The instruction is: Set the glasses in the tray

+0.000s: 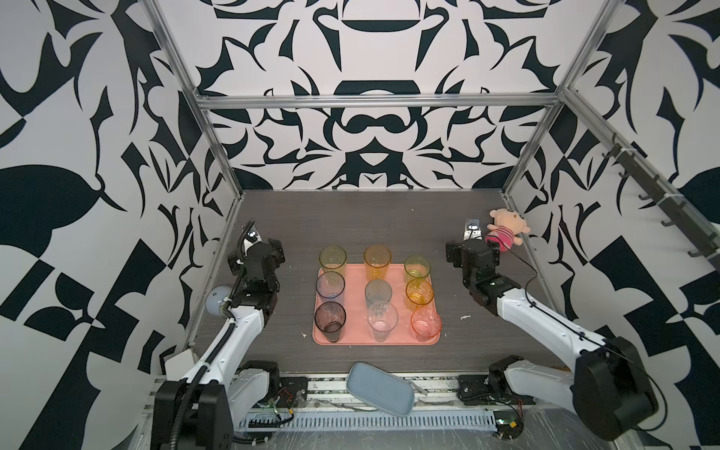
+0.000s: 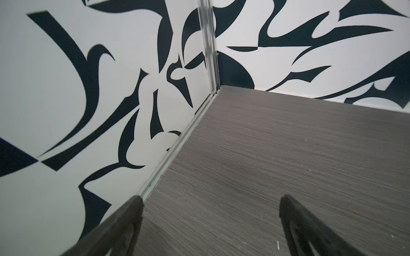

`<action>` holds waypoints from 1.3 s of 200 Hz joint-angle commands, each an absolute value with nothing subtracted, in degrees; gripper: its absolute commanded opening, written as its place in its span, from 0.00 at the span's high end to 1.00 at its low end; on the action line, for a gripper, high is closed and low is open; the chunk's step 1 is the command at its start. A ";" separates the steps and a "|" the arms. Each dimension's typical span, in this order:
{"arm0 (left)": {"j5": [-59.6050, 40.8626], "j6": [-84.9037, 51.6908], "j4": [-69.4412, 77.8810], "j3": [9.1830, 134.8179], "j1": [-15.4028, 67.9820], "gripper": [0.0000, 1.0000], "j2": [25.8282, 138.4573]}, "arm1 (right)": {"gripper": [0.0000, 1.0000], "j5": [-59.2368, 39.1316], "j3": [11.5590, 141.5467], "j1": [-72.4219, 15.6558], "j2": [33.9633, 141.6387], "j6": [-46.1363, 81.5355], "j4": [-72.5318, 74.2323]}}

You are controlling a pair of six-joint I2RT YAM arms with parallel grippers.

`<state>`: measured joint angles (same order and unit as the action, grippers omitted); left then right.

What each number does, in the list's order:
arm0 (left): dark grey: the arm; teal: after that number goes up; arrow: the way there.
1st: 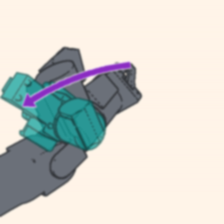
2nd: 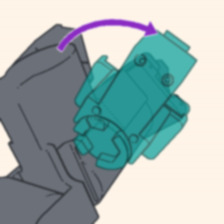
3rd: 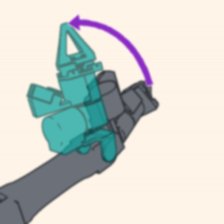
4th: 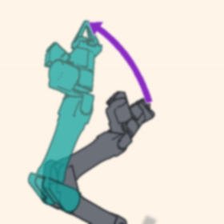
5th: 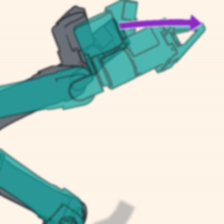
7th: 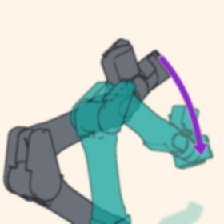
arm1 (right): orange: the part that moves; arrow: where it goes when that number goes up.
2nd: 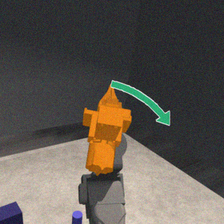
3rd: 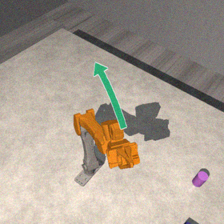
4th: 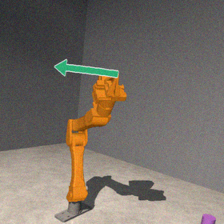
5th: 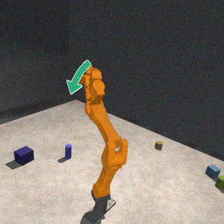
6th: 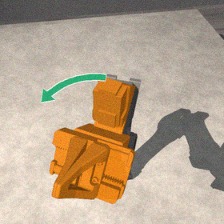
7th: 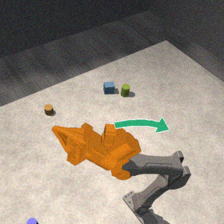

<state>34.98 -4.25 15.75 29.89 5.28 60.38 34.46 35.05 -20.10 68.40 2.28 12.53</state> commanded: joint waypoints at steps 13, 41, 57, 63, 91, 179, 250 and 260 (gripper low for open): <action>31.84 -8.22 24.29 27.08 3.18 0.01 65.09 | 0.00 35.70 32.49 -18.60 72.48 1.31 23.27; 29.26 -7.43 29.22 25.34 2.10 0.00 69.06 | 0.01 36.12 30.10 -17.89 75.52 -0.06 28.79; 28.33 -7.46 30.92 24.79 1.52 0.00 71.11 | 0.00 36.52 27.80 -17.62 76.73 -1.36 33.74; 28.14 -7.43 31.57 24.59 1.36 0.00 71.99 | 0.00 36.44 27.37 -17.43 77.26 -1.48 34.94; 27.15 -8.43 32.95 24.79 0.49 0.01 76.77 | 0.00 36.71 27.44 -17.26 80.19 -3.21 35.85; 20.15 -7.74 49.36 21.80 -0.91 0.01 86.50 | 0.01 33.94 20.56 -17.23 87.81 -6.83 55.10; 19.44 -7.01 59.28 17.67 -0.96 0.01 88.80 | 0.00 21.35 17.25 -11.52 86.83 -3.46 57.81; 19.73 -7.14 58.28 18.14 -0.89 0.00 88.82 | 0.00 19.50 17.10 -10.26 88.31 -2.10 58.34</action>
